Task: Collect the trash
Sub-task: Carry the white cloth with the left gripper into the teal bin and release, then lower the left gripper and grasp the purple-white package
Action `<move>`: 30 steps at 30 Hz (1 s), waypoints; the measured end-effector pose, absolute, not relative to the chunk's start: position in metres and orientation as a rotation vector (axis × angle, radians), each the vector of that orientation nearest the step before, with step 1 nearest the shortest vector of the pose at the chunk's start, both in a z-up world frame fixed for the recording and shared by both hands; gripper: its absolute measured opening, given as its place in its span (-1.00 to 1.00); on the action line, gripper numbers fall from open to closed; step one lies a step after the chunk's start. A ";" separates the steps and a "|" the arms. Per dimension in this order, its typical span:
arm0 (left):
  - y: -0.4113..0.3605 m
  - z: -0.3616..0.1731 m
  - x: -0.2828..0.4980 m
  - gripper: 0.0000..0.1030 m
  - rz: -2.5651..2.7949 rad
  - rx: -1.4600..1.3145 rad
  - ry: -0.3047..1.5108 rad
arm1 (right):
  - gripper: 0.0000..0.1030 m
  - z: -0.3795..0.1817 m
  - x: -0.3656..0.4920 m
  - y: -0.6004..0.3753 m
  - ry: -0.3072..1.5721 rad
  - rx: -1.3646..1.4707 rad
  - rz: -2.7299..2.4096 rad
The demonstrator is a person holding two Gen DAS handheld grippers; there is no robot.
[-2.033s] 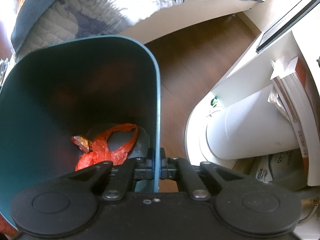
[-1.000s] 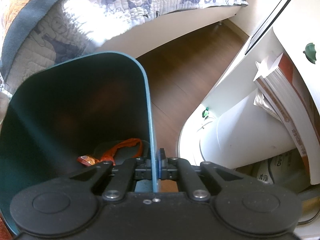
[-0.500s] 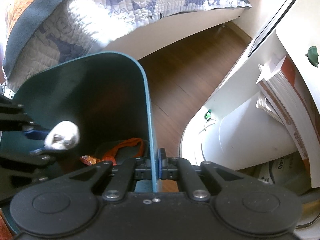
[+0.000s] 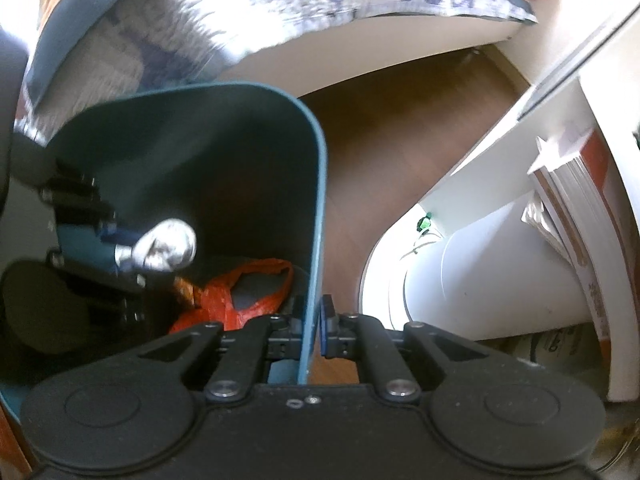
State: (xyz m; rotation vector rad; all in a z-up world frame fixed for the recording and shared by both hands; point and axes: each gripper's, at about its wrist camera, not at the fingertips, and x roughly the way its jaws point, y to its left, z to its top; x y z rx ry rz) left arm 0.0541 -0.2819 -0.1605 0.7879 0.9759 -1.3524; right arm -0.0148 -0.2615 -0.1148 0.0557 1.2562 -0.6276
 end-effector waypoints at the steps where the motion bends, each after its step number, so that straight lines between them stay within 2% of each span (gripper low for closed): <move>1: -0.280 -0.159 0.056 -0.49 -1.355 0.783 0.978 | -0.89 -0.115 -0.013 -0.261 1.268 0.046 -0.618; 7: -0.277 -0.154 0.058 -0.35 -1.369 0.765 0.995 | -0.85 -0.116 -0.005 -0.253 1.339 -0.036 -0.542; 9: -0.275 -0.151 0.061 -0.02 -1.376 0.759 0.989 | -0.84 -0.117 -0.002 -0.250 1.358 -0.065 -0.520; 10: -0.274 -0.144 0.063 0.26 -1.378 0.750 0.982 | -0.84 -0.118 0.000 -0.247 1.365 -0.075 -0.514; 11: -0.273 -0.139 0.064 0.33 -1.385 0.737 0.973 | -0.83 -0.118 0.002 -0.248 1.370 -0.080 -0.506; 18: -0.254 -0.106 0.081 0.33 -1.417 0.693 0.969 | -0.82 -0.117 0.006 -0.245 1.377 -0.090 -0.487; 25: -0.194 -0.056 0.118 0.33 -1.415 0.593 0.897 | -0.82 -0.113 0.001 -0.243 1.376 -0.086 -0.484; 30: -0.146 -0.040 0.159 0.33 -1.263 0.518 0.887 | -0.82 -0.111 0.001 -0.242 1.375 -0.078 -0.486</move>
